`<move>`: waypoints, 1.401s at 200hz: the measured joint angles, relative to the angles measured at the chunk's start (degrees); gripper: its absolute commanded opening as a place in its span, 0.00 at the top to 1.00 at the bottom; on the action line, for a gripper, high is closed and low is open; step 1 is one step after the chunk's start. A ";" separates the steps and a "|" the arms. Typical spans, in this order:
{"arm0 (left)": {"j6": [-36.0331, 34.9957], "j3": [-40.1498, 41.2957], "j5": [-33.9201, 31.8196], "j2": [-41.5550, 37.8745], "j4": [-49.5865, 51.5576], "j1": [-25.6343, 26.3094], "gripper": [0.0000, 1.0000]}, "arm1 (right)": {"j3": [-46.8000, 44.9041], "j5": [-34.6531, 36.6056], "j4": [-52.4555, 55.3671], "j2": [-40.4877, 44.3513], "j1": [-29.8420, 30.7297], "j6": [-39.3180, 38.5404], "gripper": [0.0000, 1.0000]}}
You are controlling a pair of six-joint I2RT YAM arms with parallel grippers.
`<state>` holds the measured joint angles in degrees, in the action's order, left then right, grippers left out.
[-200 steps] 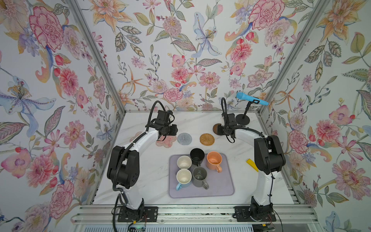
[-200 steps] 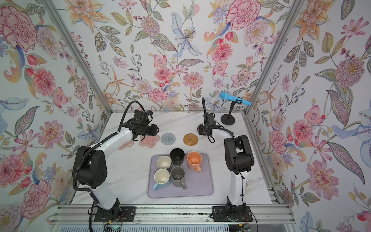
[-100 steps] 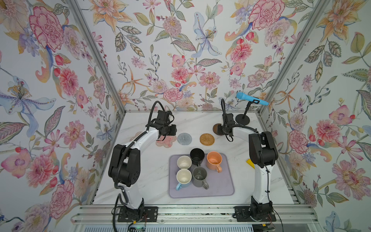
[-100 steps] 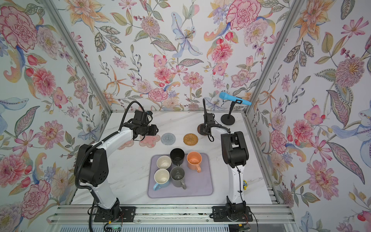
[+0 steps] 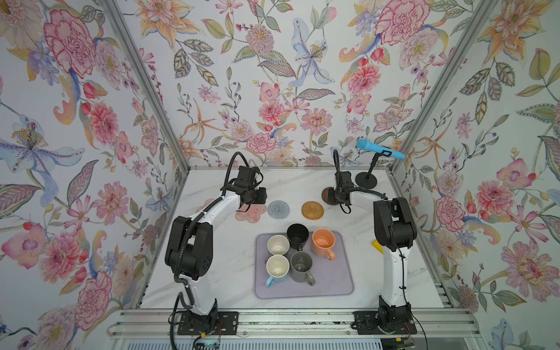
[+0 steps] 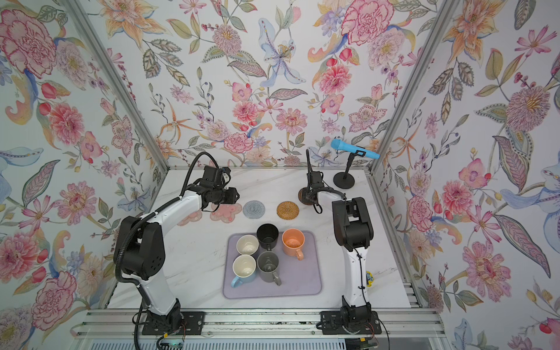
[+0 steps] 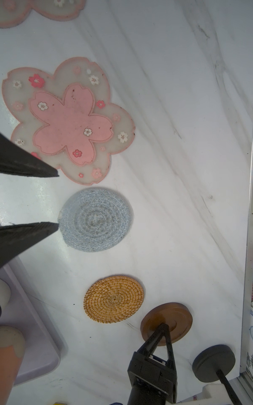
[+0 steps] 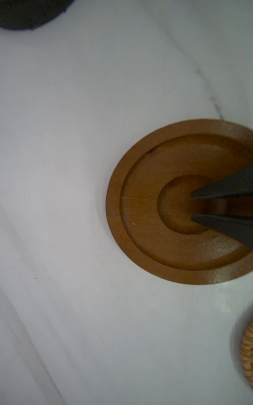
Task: Place cups on coasters
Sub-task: Move the coaster to the top-right of the table.
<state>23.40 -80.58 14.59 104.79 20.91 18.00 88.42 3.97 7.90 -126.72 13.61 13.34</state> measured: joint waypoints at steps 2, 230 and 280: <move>0.00 0.02 0.00 0.00 0.00 0.00 0.62 | 0.00 0.00 0.00 0.00 0.00 0.00 0.83; -0.04 0.98 0.00 -4.15 0.02 -0.07 0.62 | -16.28 2.54 0.52 11.78 -0.94 2.10 0.86; -0.04 1.44 -0.04 -5.31 0.52 -0.07 0.62 | -18.71 2.51 0.57 13.57 -2.08 3.45 0.86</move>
<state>23.35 -79.13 14.55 99.48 21.43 17.93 69.71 6.48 8.47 -113.14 11.53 16.80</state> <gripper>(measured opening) 0.379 0.137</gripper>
